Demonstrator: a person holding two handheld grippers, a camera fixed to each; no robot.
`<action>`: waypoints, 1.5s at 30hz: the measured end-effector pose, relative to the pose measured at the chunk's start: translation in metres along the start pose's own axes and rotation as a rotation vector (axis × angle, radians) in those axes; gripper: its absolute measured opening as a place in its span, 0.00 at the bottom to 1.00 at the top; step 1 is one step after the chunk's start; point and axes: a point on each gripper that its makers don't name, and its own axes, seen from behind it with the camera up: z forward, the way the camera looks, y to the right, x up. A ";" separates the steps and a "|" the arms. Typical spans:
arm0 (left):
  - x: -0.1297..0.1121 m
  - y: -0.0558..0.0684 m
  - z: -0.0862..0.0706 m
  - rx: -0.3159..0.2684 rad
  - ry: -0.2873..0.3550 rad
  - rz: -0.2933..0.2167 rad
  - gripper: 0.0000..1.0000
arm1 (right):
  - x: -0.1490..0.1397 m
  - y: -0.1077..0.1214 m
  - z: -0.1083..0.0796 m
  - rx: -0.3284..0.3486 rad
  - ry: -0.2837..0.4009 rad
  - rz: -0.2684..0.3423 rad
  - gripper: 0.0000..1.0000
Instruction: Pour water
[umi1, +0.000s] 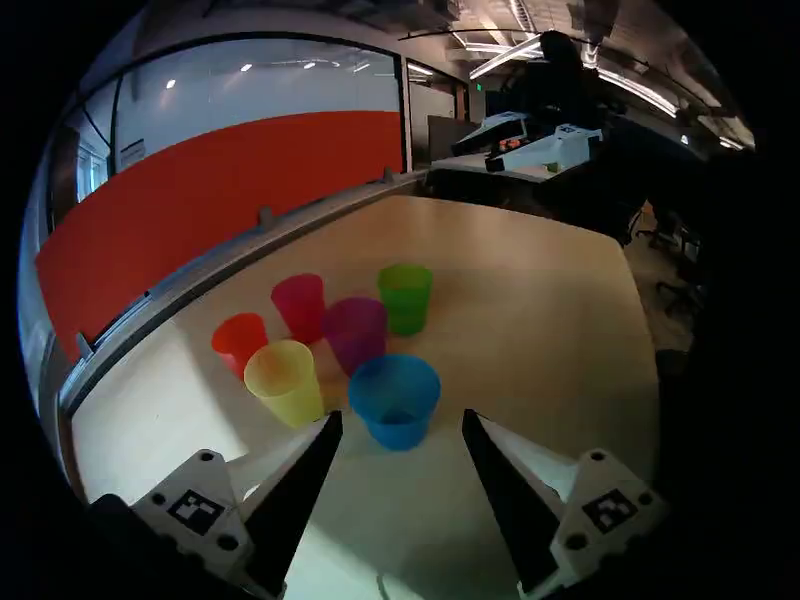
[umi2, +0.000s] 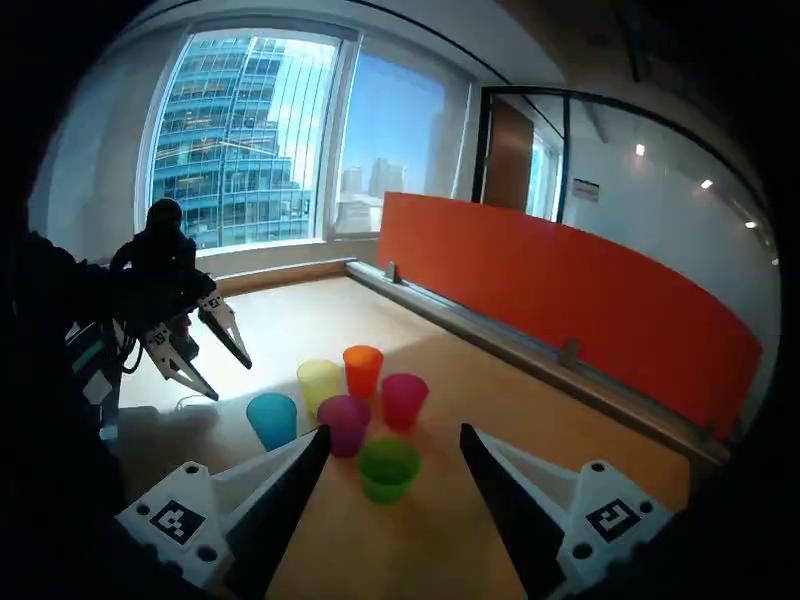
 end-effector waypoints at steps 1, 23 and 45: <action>-0.003 -0.001 0.003 0.001 -0.011 -0.002 0.89 | -0.001 0.000 0.001 0.002 -0.003 0.000 1.00; -0.026 -0.002 0.053 -0.071 -0.115 -0.057 0.89 | -0.009 0.008 0.027 0.024 -0.028 0.013 0.99; -0.025 -0.004 0.094 -0.102 -0.136 -0.044 0.89 | -0.028 0.015 0.048 0.042 -0.063 0.030 1.00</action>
